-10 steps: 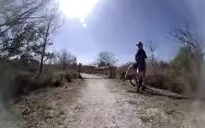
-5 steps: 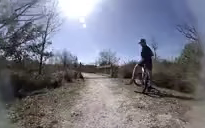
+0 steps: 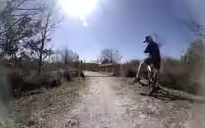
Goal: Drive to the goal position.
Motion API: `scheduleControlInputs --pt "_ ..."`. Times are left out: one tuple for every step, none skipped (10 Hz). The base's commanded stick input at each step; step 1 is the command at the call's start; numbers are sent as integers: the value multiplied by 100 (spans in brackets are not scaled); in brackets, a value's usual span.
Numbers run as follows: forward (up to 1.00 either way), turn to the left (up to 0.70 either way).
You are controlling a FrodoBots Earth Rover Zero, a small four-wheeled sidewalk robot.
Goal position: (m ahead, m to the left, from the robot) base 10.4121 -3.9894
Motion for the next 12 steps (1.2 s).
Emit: scheduleControlInputs --pt "50 0" --pt "50 0" --pt "50 0" --pt "50 0" --pt "50 0" --pt "50 0" --pt "50 0" --pt "50 0" --pt "50 0" --pt "50 0" --pt "50 0" --pt "50 0"
